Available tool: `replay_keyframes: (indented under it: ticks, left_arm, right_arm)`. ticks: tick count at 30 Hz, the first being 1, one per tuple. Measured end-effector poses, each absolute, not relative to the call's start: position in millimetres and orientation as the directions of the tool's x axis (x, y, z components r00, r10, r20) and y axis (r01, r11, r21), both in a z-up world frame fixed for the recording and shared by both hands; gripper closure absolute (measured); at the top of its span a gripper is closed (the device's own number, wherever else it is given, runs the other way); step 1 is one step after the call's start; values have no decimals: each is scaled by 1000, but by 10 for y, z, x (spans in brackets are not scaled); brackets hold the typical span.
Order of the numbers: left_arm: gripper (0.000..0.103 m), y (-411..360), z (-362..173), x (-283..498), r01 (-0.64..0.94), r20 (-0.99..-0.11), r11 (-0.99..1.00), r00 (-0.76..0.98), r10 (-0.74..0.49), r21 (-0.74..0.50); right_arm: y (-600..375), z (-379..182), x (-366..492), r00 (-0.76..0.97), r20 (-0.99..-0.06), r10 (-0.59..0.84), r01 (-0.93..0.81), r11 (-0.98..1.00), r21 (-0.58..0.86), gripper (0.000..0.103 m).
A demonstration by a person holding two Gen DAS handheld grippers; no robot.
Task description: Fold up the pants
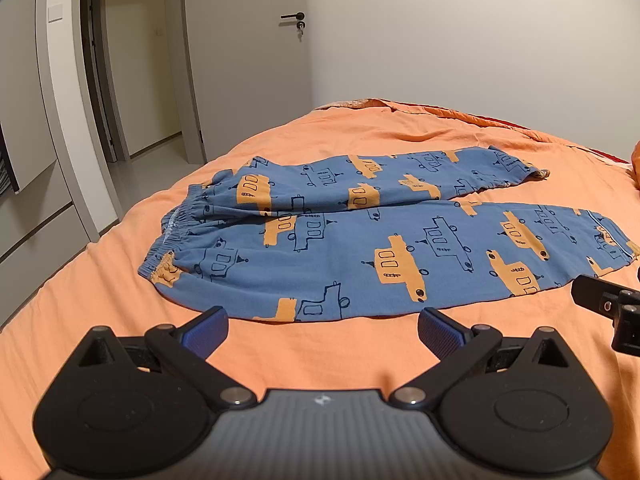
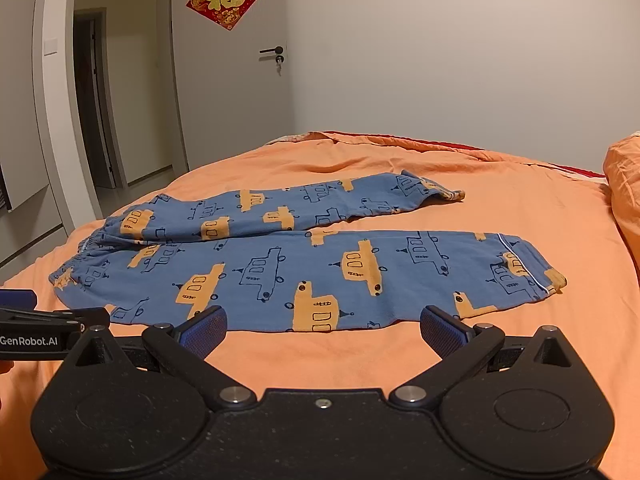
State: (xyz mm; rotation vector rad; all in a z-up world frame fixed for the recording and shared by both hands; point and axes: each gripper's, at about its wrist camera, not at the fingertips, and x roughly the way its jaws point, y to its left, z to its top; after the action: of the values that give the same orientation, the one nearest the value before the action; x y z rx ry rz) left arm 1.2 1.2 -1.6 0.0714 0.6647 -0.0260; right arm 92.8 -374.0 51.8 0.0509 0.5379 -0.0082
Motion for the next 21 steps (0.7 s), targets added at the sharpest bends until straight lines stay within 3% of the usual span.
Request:
replay_keyframes:
  ticks: [21]
  left_arm:
    - [0, 19, -16, 28, 48, -620, 997, 785, 1, 63]
  right_arm:
    - [-3743, 518, 927, 858, -514, 0, 26, 999, 44, 1]
